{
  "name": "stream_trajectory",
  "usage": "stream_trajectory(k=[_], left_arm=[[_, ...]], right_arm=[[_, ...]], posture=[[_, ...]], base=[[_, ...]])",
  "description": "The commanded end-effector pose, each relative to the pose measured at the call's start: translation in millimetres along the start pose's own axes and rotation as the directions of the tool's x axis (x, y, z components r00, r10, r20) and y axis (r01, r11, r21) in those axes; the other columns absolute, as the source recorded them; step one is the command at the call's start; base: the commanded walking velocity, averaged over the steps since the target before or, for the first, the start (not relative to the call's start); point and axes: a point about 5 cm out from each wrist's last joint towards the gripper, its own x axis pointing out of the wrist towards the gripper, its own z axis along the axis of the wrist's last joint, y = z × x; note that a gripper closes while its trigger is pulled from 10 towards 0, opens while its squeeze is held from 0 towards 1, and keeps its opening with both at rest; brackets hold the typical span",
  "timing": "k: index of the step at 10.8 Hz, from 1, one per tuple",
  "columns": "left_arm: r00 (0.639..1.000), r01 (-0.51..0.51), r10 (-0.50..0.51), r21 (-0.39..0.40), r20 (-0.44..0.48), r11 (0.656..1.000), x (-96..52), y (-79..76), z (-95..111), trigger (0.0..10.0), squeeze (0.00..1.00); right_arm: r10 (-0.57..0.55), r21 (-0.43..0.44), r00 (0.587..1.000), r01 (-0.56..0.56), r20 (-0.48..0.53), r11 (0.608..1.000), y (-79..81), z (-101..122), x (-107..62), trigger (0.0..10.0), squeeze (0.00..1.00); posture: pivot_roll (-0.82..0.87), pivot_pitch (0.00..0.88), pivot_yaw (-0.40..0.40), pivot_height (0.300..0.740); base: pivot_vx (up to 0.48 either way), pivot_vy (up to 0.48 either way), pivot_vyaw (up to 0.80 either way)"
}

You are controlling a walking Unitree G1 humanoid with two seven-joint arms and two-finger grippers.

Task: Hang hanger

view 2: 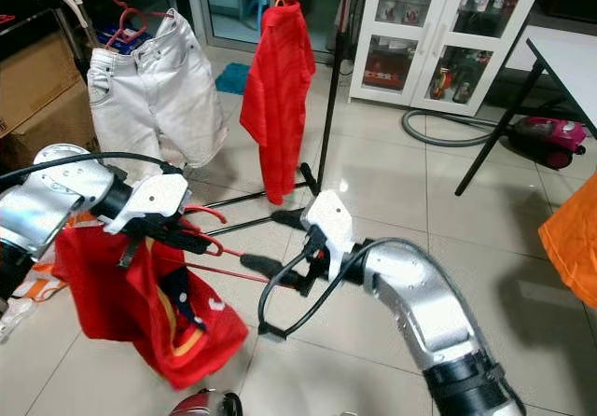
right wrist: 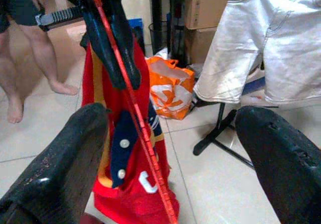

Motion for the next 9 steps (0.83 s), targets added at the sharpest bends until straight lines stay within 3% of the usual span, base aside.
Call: stream_trajectory(k=[1, 7, 9], left_arm=[[0.999, -0.038, 0.037, 0.030, 0.018, 0.999, -6.3, 2.8, 8, 10.0, 0.00], [0.998, -0.054, 0.054, 0.009, 0.017, 0.998, -6.0, -0.1, 5, 10.0, 0.00], [0.998, -0.062, 0.062, 0.011, 0.001, 0.998, -2.1, -2.9, 1, 10.0, 0.00]], right_arm=[[-0.007, -0.021, 1.000, 0.007, 0.013, 1.000, -3.5, 8, -4.0, 10.0, 0.00], [0.027, -0.023, 1.000, -0.027, -0.007, 0.999, -3.3, 8, -10.1, 10.0, 0.00], [0.040, -0.065, 0.994, -0.047, -0.100, 0.997, -0.7, -3, -7.2, 10.0, 0.00]], posture=[[0.02, 0.032, 0.024, 0.740], [0.01, 0.049, 0.003, 0.740], [0.00, 0.061, -0.004, 0.740]], base=[[0.000, 0.000, 0.00], [0.000, 0.000, 0.00], [0.000, 0.000, 0.00]])
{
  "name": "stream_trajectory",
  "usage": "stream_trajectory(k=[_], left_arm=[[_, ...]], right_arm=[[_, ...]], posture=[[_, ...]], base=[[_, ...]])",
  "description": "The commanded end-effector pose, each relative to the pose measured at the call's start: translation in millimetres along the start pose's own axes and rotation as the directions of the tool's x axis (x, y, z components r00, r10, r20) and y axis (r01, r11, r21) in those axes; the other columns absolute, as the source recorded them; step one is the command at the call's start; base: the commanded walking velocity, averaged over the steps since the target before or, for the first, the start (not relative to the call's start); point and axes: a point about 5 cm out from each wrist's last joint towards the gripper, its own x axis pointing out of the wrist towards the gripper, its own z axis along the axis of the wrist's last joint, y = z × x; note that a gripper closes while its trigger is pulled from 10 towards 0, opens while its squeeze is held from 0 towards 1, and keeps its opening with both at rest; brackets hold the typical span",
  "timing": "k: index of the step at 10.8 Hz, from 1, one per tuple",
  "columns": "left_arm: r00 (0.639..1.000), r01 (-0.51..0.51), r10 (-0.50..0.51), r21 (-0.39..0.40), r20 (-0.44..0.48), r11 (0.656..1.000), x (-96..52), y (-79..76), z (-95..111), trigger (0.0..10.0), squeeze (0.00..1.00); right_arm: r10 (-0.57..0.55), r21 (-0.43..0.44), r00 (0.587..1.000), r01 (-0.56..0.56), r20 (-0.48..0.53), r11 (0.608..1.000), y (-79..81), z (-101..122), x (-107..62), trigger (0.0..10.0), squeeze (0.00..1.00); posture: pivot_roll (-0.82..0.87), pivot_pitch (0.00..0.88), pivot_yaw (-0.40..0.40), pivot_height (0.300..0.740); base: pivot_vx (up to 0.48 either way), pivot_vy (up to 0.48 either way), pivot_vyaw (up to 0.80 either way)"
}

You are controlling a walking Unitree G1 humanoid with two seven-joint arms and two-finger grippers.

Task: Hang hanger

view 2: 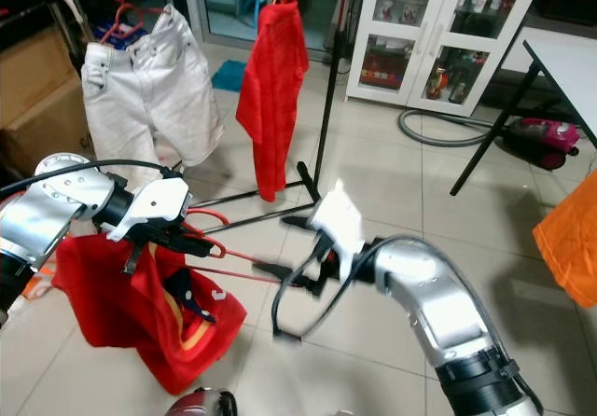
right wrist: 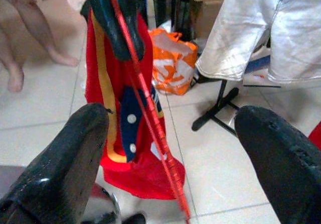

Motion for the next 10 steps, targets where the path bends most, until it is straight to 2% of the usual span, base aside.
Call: stream_trajectory(k=[1, 3, 5, 7, 9, 10], left_arm=[[1.000, -0.028, 0.028, 0.043, -0.008, 0.999, -5.8, 3.1, 7, 10.0, 0.00], [1.000, -0.018, 0.019, 0.048, -0.015, 0.999, -4.2, 2.5, 8, 10.0, 0.00], [1.000, -0.012, 0.013, 0.062, -0.012, 0.998, -3.5, 3.2, 12, 10.0, 0.00], [1.000, -0.020, 0.021, 0.066, -0.008, 0.998, -3.3, 5.3, 13, 10.0, 0.00], [1.000, -0.014, 0.014, 0.072, 0.000, 0.997, -2.0, 3.0, 15, 10.0, 0.00], [1.000, -0.007, 0.007, 0.075, 0.003, 0.997, -0.7, 0.0, 15, 10.0, 0.00]], right_arm=[[-0.019, -0.015, 0.999, 0.020, 0.028, 1.000, -2.6, 7, 5.4, 10.0, 1.00], [0.019, 0.007, 0.998, -0.019, 0.060, 1.000, 0.5, 15, 18.1, 10.0, 1.00], [0.056, 0.022, 0.998, -0.056, 0.014, 0.998, 8.4, 6, 32.0, 10.0, 1.00], [0.051, 0.043, 0.999, -0.050, -0.014, 0.998, 8.3, -2, 36.4, 10.0, 1.00], [0.010, 0.063, 1.000, -0.009, -0.020, 0.998, 3.6, -1, 40.3, 10.0, 0.98], [0.023, 0.071, 1.000, -0.022, -0.017, 0.997, 4.5, 0, 41.2, 10.0, 0.77]], posture=[[0.00, 0.065, -0.004, 0.740], [0.00, 0.073, -0.002, 0.740], [0.00, 0.073, 0.000, 0.740], [0.00, 0.081, -0.001, 0.740], [0.00, 0.078, 0.001, 0.740], [0.01, 0.073, -0.002, 0.740]], base=[[0.000, 0.000, 0.00], [0.000, 0.000, 0.00], [0.000, 0.000, 0.00], [0.000, 0.000, 0.00], [0.000, 0.000, 0.00], [0.000, 0.000, 0.00]])
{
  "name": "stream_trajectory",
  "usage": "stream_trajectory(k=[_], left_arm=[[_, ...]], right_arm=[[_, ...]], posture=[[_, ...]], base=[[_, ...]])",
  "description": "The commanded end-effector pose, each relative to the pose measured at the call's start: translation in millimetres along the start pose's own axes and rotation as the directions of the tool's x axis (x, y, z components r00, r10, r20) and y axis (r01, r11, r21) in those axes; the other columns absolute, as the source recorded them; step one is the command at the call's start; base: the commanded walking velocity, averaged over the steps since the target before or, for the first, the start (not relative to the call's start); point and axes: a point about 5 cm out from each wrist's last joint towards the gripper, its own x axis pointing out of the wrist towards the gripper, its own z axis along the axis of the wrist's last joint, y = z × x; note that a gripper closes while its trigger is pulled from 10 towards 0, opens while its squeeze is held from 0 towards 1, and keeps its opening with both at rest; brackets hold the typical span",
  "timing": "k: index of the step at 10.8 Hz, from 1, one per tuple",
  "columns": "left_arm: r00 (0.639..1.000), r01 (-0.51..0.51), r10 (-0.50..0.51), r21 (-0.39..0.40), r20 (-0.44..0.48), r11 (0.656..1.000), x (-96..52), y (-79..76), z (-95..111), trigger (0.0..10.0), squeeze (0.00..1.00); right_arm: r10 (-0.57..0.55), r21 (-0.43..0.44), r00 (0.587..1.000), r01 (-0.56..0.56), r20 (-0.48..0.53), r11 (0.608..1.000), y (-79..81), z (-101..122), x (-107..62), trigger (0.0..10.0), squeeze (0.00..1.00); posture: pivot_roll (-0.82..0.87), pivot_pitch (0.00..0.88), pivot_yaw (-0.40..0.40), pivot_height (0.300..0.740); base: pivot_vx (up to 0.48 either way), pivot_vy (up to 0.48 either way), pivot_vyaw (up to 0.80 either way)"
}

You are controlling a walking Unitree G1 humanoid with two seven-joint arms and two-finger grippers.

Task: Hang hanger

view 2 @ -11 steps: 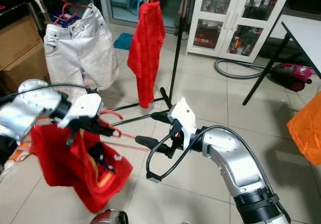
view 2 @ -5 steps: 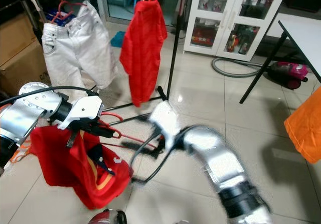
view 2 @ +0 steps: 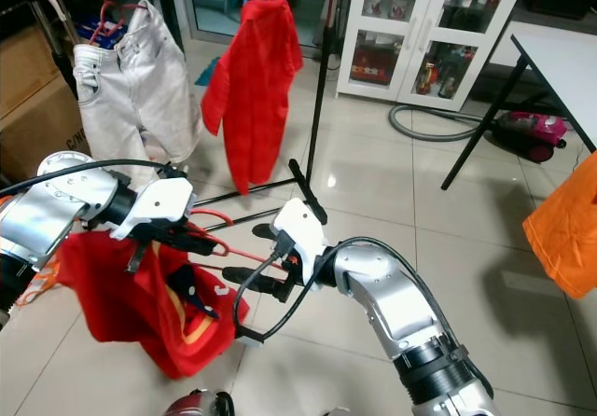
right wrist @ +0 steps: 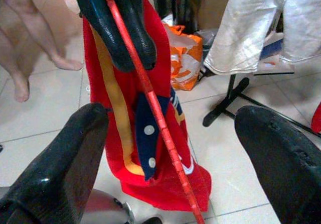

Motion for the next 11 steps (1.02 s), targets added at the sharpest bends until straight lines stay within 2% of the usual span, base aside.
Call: stream_trajectory(k=[1, 2, 5, 7, 11], left_arm=[[1.000, -0.001, 0.001, 0.020, -0.003, 1.000, -1.4, -1.4, 3, 10.0, 0.00], [1.000, 0.009, -0.008, 0.025, -0.005, 1.000, 0.9, -4.3, 3, 10.0, 0.00], [1.000, 0.022, -0.022, 0.032, -0.010, 0.999, 1.9, -4.6, 5, 10.0, 0.00], [0.999, 0.026, -0.025, 0.039, -0.023, 0.999, -0.4, -3.4, 5, 10.0, 0.00], [0.999, 0.031, -0.030, 0.048, -0.024, 0.998, -0.9, -1.4, 7, 10.0, 0.00]], right_arm=[[0.021, -0.003, 1.000, -0.021, -0.002, 1.000, -0.8, 4, 1.1, 10.0, 0.00], [0.075, -0.008, 0.997, -0.075, -0.008, 0.997, 3.7, 4, 3.7, 0.0, 0.00], [0.097, -0.018, 0.995, -0.097, 0.016, 0.995, 6.3, 7, 10.1, 0.0, 0.00], [0.085, -0.002, 0.995, -0.085, 0.057, 0.996, 7.0, 11, 12.5, 0.0, 0.00], [0.073, 0.014, 0.994, -0.074, 0.075, 0.997, 7.0, 11, 14.6, 0.0, 0.00]], posture=[[0.01, 0.067, -0.006, 0.740], [0.01, 0.060, -0.014, 0.740], [0.02, 0.062, -0.013, 0.740], [0.02, 0.067, -0.002, 0.740], [0.03, 0.069, 0.005, 0.740]], base=[[0.000, 0.000, 0.00], [0.000, 0.000, 0.00], [0.000, 0.000, 0.00], [0.000, 0.000, 0.00], [0.000, 0.000, 0.00]])
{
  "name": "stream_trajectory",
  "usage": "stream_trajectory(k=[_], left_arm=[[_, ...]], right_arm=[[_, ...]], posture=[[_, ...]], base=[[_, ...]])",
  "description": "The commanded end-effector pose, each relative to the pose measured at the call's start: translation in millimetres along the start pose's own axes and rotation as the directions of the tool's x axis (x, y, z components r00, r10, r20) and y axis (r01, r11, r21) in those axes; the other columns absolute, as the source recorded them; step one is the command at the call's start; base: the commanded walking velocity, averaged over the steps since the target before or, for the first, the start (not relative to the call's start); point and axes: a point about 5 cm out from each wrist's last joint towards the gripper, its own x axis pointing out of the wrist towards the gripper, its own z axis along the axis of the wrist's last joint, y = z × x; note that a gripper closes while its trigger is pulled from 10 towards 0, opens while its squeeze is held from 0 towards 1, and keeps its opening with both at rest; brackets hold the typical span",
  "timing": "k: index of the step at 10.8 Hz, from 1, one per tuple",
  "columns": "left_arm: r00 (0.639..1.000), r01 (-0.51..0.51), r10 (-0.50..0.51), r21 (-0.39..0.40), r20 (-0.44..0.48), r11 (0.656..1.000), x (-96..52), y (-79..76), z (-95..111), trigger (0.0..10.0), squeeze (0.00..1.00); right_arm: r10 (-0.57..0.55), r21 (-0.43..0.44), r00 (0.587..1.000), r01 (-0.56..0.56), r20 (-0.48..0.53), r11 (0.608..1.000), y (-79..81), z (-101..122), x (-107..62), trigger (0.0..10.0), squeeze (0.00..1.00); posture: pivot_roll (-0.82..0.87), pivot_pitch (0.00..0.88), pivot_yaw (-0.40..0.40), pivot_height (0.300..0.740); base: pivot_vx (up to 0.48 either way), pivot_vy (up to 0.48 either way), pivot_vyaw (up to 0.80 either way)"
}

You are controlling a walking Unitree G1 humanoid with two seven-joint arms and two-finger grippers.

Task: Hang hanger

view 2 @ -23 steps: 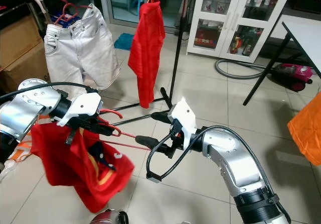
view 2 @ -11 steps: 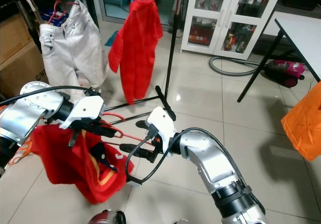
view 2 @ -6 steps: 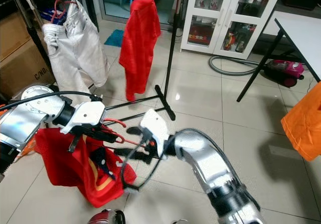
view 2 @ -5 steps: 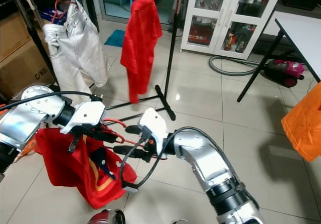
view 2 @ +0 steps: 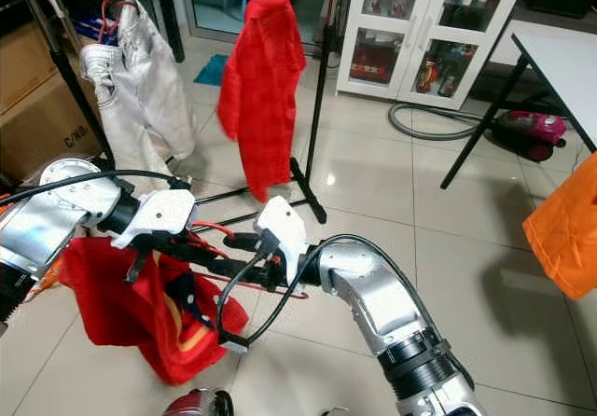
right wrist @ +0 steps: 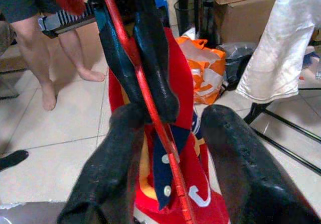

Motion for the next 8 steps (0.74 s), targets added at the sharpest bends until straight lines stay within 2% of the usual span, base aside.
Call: stream_trajectory(k=[1, 5, 6, 7, 8], left_arm=[[1.000, -0.013, 0.013, 0.044, -0.010, 0.999, -5.6, 5.6, 7.8, 10.0, 0.00], [1.000, -0.027, 0.027, 0.045, -0.010, 0.999, -8.5, 9.2, 8.9, 10.0, 0.00], [1.000, -0.028, 0.029, 0.046, -0.007, 0.999, -9.3, 10.1, 10.1, 10.0, 0.00], [1.000, -0.029, 0.029, 0.049, -0.008, 0.998, -9.7, 10.4, 10.1, 10.0, 0.00], [1.000, -0.028, 0.029, 0.050, -0.008, 0.998, -9.7, 10.6, 10.2, 10.0, 0.00]], right_arm=[[-0.020, 0.000, 1.000, 0.020, 0.018, 1.000, -2.5, 1.2, -1.9, 0.0, 0.00], [-0.018, -0.027, 1.000, 0.018, -0.007, 0.999, -0.1, -2.6, -0.2, 0.0, 0.00], [-0.030, -0.035, 1.000, 0.030, -0.004, 0.999, -1.2, -2.1, -0.7, 3.4, 0.00], [-0.026, -0.034, 1.000, 0.026, -0.005, 0.999, -1.0, -2.2, -0.5, 10.0, 1.00], [-0.022, -0.038, 1.000, 0.021, -0.009, 0.999, -0.7, -2.5, -0.6, 10.0, 1.00]], posture=[[0.02, 0.069, 0.005, 0.740], [0.03, 0.070, 0.008, 0.740], [0.03, 0.070, 0.008, 0.740], [0.03, 0.071, 0.010, 0.740], [0.03, 0.069, 0.010, 0.740]], base=[[0.000, 0.000, 0.00], [0.000, 0.000, 0.00], [0.000, 0.000, 0.00], [0.000, 0.000, 0.00], [0.000, 0.000, 0.00]])
